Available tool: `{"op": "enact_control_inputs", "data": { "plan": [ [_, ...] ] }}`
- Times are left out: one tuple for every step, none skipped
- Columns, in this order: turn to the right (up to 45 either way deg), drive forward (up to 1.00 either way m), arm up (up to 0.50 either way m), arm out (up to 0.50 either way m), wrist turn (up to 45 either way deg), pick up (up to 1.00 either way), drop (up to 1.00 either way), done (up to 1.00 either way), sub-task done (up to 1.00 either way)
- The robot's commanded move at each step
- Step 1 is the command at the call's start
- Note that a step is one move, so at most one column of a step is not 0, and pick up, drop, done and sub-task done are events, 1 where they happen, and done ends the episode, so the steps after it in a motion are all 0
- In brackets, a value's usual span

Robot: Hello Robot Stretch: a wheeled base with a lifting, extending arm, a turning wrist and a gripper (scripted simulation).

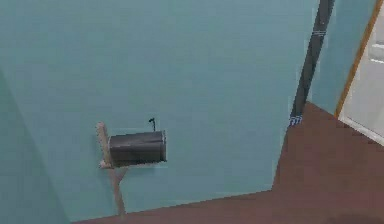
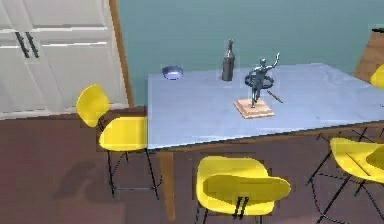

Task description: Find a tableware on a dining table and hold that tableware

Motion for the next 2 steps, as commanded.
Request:
{"op": "enact_control_inputs", "data": {
  "plan": [
    [36.0, 0.0, 0.0, 0.0, 0.0, 0.0, 0.0, 0.0, 0.0],
    [0.0, 0.8, 0.0, 0.0, 0.0, 0.0, 0.0, 0.0, 0.0]
  ]
}}
